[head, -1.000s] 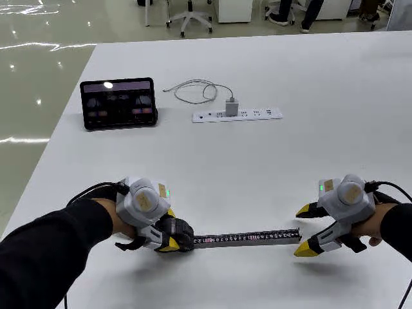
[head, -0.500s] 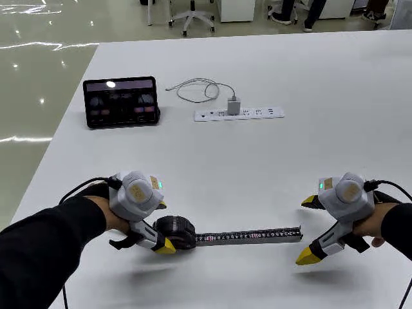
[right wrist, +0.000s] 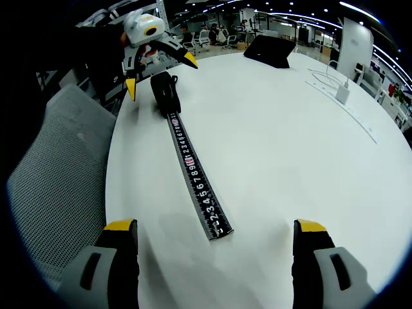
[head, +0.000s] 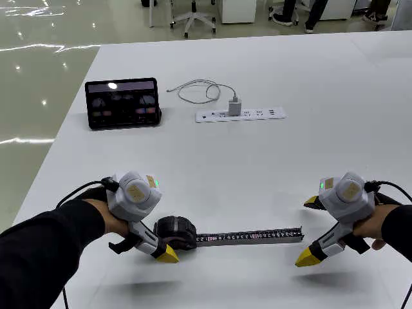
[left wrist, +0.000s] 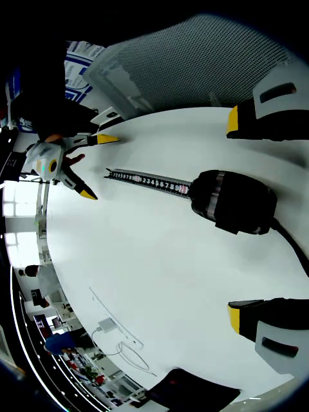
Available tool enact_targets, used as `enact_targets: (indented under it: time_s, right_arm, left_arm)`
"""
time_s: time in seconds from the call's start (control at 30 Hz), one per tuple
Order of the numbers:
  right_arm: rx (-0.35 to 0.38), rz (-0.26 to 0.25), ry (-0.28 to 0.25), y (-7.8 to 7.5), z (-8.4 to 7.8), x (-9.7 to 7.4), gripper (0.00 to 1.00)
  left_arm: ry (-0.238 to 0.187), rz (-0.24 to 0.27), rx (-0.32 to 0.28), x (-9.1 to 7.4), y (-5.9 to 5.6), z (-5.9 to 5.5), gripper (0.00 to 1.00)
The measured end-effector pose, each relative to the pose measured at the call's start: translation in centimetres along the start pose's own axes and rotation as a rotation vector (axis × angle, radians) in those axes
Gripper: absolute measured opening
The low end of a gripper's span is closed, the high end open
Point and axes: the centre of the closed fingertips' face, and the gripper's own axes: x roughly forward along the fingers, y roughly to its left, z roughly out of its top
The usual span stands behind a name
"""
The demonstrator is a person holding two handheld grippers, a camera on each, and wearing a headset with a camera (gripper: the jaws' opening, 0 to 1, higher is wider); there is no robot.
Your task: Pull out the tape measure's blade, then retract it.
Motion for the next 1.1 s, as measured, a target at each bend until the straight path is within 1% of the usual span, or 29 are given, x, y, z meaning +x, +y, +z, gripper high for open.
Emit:
enact_targets:
  time_s: [0.03, 0.07, 0.1, 0.17, 0.2, 0.3, 0.33, 0.37, 0.43, 0.47, 0.5, 0.53, 0.57, 0.6, 0.63, 0.67, 0.7, 0.73, 0.77, 0.8, 0.9, 0.97, 1.03, 1.1]
  right_arm:
    - [0.004, -0.005, -0.005, -0.1, 0.0, 0.0, 0.98]
    - [0.012, -0.012, -0.013, -0.1, 0.2, 0.1, 0.99]
    - [0.023, -0.019, -0.019, -0.1, 0.2, 0.0, 0.99]
    - [0.048, -0.046, -0.046, -0.4, 0.4, -0.1, 1.0]
    - [0.064, -0.064, -0.064, -0.5, 0.6, -0.3, 1.0]
    - [0.096, -0.096, -0.1, -0.5, 0.7, -0.7, 1.0]
    - [0.106, -0.12, -0.121, -0.6, 0.8, -1.0, 1.0]
    - [0.119, -0.136, -0.139, -0.6, 0.7, -1.2, 1.0]
    - [0.141, -0.167, -0.157, -0.7, 0.5, -1.5, 1.0]
    - [0.161, -0.176, -0.18, -0.6, 0.4, -1.8, 1.0]
    - [0.184, -0.181, -0.196, -0.5, 0.3, -1.9, 1.0]
    - [0.202, -0.185, -0.202, -0.4, 0.0, -2.1, 1.0]
    - [0.213, -0.192, -0.208, -0.4, -0.2, -2.3, 1.0]
    - [0.218, -0.204, -0.216, -0.4, -0.3, -2.5, 1.0]
    - [0.223, -0.215, -0.228, -0.6, -0.4, -2.8, 1.0]
    - [0.226, -0.224, -0.23, -0.4, -0.7, -3.1, 1.0]
    - [0.229, -0.246, -0.238, -0.3, -0.9, -3.6, 1.0]
    - [0.233, -0.263, -0.256, -0.4, -0.9, -3.9, 1.0]
    - [0.237, -0.269, -0.266, -0.4, -1.1, -4.2, 1.0]
    - [0.238, -0.287, -0.264, -0.2, -1.5, -4.6, 1.0]
    - [0.231, -0.306, -0.257, 0.7, -2.4, -5.1, 1.0]
    - [0.224, -0.322, -0.267, 1.0, -2.8, -5.6, 1.0]
    - [0.225, -0.34, -0.279, 1.5, -3.3, -6.5, 1.0]
    - [0.228, -0.354, -0.291, 2.0, -3.6, -7.1, 1.0]
  left_arm:
    - [-0.015, 0.016, 0.002, -0.1, 0.3, 0.1, 1.0]
    - [-0.013, 0.033, 0.004, -0.3, 0.5, -0.1, 1.0]
    - [-0.016, 0.052, -0.008, -0.4, 0.7, -0.2, 1.0]
    - [-0.045, 0.081, -0.041, -0.7, 0.9, -0.2, 1.0]
    - [-0.064, 0.13, -0.056, -1.0, 1.6, -0.3, 1.0]
    - [-0.125, 0.15, -0.135, -1.5, 1.7, -0.4, 1.0]
    - [-0.139, 0.164, -0.181, -1.9, 1.9, -0.7, 1.0]
    - [-0.158, 0.187, -0.207, -2.3, 2.1, -1.0, 1.0]
    - [-0.184, 0.202, -0.249, -2.8, 2.1, -1.4, 1.0]
    - [-0.181, 0.203, -0.255, -3.2, 1.9, -1.9, 1.0]
    - [-0.195, 0.206, -0.286, -3.4, 1.7, -2.1, 1.0]
    - [-0.187, 0.202, -0.331, -3.5, 1.4, -2.7, 1.0]
    - [-0.161, 0.235, -0.338, -3.6, 1.9, -3.6, 1.0]
    - [-0.152, 0.266, -0.317, -3.9, 2.2, -4.0, 1.0]
    - [-0.155, 0.278, -0.308, -4.2, 2.2, -4.3, 1.0]
    - [-0.198, 0.279, -0.32, -4.6, 2.0, -4.0, 1.0]
    - [-0.224, 0.281, -0.355, -5.1, 1.8, -4.2, 1.0]
    - [-0.239, 0.295, -0.367, -5.5, 1.8, -4.4, 1.0]
    - [-0.243, 0.3, -0.374, -5.9, 1.6, -4.8, 1.0]
    - [-0.249, 0.3, -0.39, -6.3, 1.8, -5.5, 1.0]
    - [-0.249, 0.314, -0.413, -7.2, 0.9, -6.7, 1.0]
    - [-0.245, 0.317, -0.411, -7.6, 0.1, -7.0, 1.0]
    - [-0.242, 0.332, -0.409, -8.3, -0.6, -7.3, 1.0]
    - [-0.26, 0.348, -0.413, -9.0, -0.9, -7.4, 1.0]
